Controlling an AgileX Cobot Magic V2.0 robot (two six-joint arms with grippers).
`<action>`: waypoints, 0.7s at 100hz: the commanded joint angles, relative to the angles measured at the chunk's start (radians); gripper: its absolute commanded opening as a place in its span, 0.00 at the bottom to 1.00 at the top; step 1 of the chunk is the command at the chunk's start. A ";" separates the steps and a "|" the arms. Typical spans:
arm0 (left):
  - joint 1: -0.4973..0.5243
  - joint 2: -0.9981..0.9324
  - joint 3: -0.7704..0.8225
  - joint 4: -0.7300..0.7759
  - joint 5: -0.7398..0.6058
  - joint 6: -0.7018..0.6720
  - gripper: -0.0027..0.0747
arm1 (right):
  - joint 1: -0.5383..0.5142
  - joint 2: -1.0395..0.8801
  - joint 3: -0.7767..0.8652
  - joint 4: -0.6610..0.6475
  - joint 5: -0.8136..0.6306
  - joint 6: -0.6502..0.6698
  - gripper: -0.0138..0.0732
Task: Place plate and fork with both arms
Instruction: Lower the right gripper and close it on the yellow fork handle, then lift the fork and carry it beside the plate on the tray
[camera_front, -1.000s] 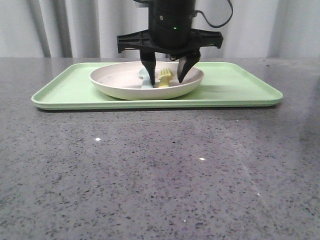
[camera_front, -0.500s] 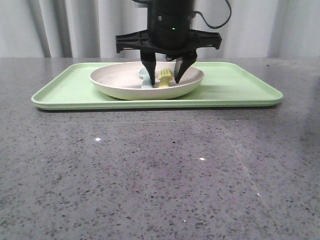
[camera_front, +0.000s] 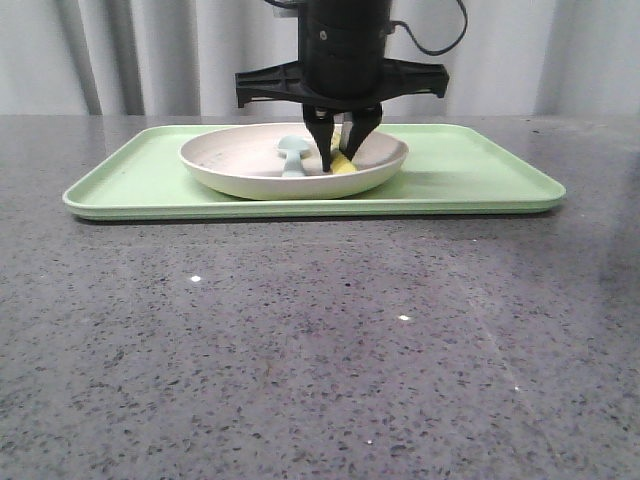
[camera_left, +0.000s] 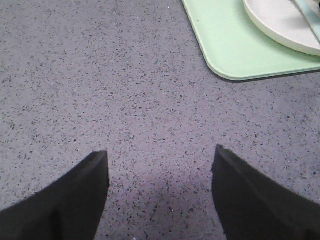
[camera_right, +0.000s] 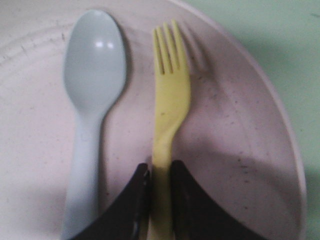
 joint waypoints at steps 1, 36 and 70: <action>0.003 0.002 -0.025 -0.018 -0.063 -0.007 0.60 | -0.005 -0.044 -0.021 -0.014 0.020 -0.004 0.25; 0.003 0.002 -0.025 -0.018 -0.063 -0.007 0.60 | -0.005 -0.044 -0.021 -0.014 0.020 -0.004 0.24; 0.003 0.002 -0.025 -0.018 -0.063 -0.007 0.60 | -0.005 -0.045 -0.021 -0.014 0.020 -0.004 0.24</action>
